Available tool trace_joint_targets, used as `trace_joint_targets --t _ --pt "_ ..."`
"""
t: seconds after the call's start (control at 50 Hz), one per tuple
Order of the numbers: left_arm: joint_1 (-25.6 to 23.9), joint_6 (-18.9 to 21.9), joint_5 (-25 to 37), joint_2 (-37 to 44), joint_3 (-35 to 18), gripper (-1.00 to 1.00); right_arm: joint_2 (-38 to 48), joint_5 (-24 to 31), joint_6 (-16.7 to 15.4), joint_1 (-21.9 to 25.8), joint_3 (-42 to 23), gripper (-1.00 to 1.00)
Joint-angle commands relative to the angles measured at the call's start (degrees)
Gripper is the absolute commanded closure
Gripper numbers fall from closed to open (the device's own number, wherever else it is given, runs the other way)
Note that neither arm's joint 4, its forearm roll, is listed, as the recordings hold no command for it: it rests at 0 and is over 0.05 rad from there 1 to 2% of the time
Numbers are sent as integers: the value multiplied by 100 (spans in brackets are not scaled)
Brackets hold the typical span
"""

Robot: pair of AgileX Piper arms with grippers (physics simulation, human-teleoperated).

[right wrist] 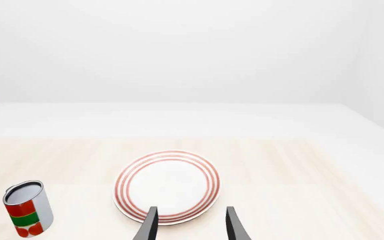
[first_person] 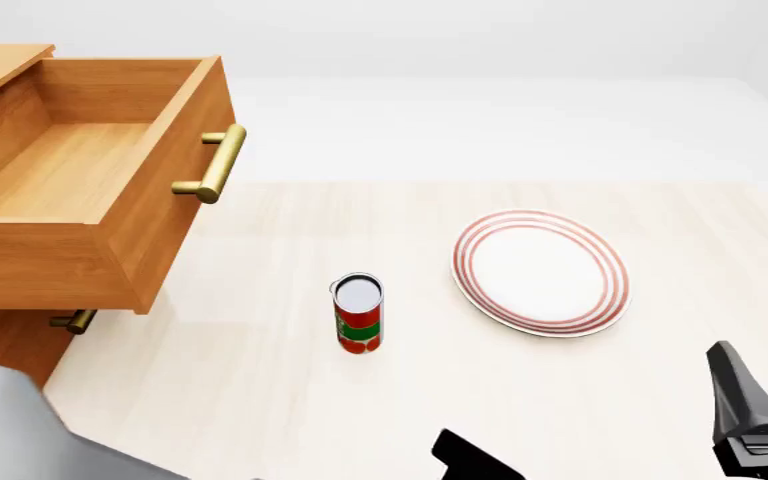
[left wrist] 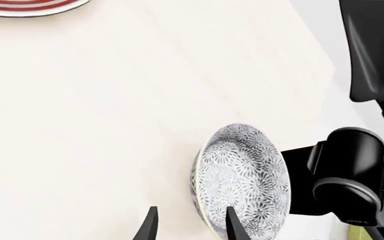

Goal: Put the bowl in the top drawer of the cabinet.

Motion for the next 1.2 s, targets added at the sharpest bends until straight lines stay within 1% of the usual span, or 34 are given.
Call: trace_joint_targets --t 0.02,0.2,0.38,0.4,0.52,0.64,0.76,0.82,1.06,1.2 --pt "-86 -40 24 127 -128 -100 0 0 -1 0 0 -100" --pt "-133 -63 32 239 -225 -100 0 0 0 0 0 -100" --pt "-141 -129 -10 278 -215 -100 0 0 0 1 0 -100" --pt "-93 -127 -11 281 -205 100 1 0 0 0 0 -100" --pt "103 -86 17 218 -154 100 0 0 1 0 0 -100" --pt "411 -84 112 98 -24 100 0 0 0 1 0 -100" --pt "678 -115 343 -202 93 100 0 0 0 -1 0 -100" --pt "858 -119 559 -512 144 100 0 0 0 -1 0 -100" --pt "1169 -96 970 -1088 244 100 -1 0 0 -1 0 -100" --pt "1253 -88 1330 -1458 160 100 0 0 1 1 0 -100"
